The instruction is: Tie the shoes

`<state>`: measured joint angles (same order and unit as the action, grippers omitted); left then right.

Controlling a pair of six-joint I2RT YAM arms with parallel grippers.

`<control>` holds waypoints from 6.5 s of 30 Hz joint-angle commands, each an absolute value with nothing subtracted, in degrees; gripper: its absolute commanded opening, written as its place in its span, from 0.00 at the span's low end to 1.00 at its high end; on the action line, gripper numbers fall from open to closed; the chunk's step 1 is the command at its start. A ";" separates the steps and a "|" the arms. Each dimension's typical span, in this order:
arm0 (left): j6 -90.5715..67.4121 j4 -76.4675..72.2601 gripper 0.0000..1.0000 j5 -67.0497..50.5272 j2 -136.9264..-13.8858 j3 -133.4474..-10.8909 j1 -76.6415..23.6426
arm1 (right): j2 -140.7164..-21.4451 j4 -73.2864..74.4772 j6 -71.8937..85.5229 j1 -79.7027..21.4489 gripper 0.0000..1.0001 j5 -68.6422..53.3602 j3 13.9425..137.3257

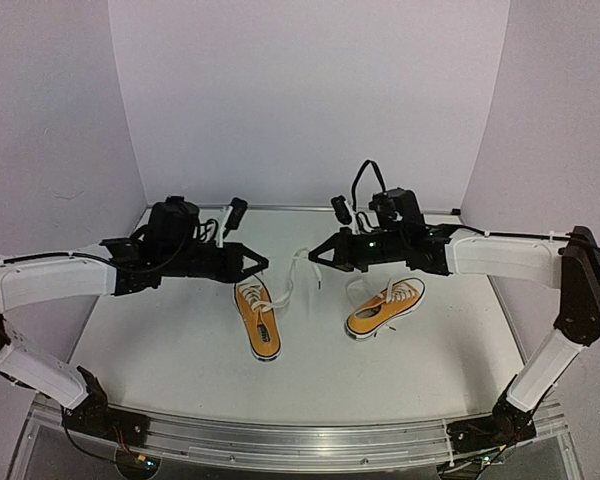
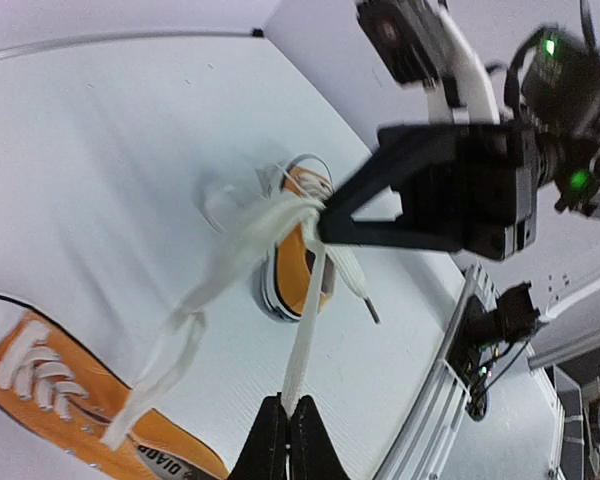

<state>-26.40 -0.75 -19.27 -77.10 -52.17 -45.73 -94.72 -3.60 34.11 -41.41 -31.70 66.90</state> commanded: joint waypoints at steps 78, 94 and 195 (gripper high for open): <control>-30.25 18.41 0.89 -14.45 -88.40 -74.79 -22.85 | -116.45 -9.51 25.51 -44.68 0.01 -45.44 97.70; -37.87 17.24 0.89 -13.04 -74.94 -58.00 -16.00 | -135.07 2.55 24.77 -49.49 0.72 -45.08 120.73; -32.62 13.14 0.00 -7.48 -23.27 -22.50 -28.90 | -145.64 2.33 26.90 -56.26 0.00 -31.05 137.97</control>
